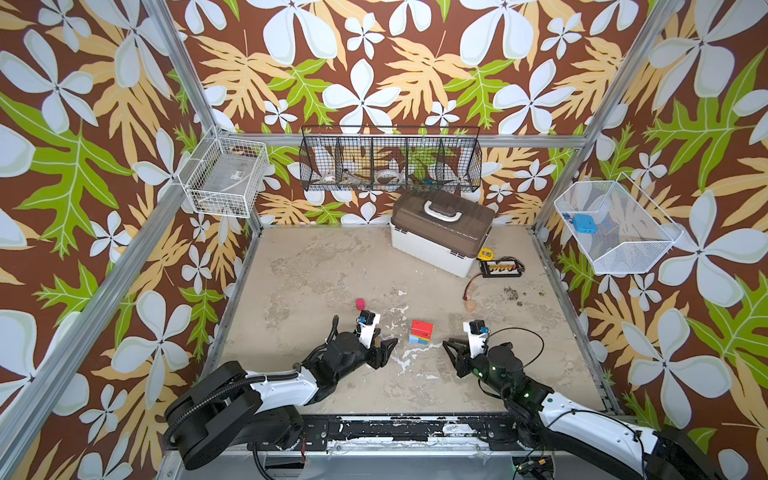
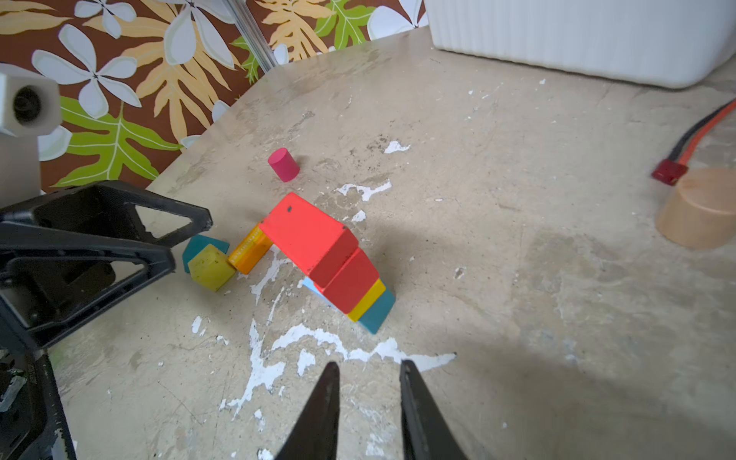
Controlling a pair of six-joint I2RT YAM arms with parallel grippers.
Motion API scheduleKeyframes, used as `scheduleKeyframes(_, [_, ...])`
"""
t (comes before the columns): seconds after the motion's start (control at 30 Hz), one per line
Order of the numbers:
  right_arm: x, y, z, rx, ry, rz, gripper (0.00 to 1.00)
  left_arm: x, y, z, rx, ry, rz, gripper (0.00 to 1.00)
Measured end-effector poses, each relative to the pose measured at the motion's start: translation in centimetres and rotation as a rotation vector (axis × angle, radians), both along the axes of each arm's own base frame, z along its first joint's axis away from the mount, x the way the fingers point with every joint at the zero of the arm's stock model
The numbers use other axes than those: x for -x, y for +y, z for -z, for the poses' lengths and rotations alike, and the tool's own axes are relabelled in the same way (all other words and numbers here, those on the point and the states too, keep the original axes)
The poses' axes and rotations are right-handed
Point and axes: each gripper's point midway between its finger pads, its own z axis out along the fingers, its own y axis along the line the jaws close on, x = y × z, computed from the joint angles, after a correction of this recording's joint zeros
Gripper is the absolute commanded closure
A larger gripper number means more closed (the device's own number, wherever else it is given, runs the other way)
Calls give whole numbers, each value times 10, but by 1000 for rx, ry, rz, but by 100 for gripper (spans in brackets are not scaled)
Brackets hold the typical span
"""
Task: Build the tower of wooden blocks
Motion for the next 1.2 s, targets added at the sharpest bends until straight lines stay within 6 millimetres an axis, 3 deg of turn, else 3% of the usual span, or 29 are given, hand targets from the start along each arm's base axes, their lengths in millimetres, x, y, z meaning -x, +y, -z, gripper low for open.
scheduleKeyframes(0.37, [-5, 14, 3, 62, -47, -30, 75, -10, -6, 13, -58, 9, -13, 33])
scheduleKeyframes(0.77, [-8, 40, 21, 138, 5, -116, 78, -13, -11, 10, -55, 1, -9, 34])
scheduleKeyframes(1.0, [-12, 45, 36, 190, 33, -134, 78, -13, -11, 11, -58, 2, -9, 34])
scheduleKeyframes(1.2, [-15, 44, 35, 209, 16, -126, 77, -14, -11, 14, -66, 6, -8, 35])
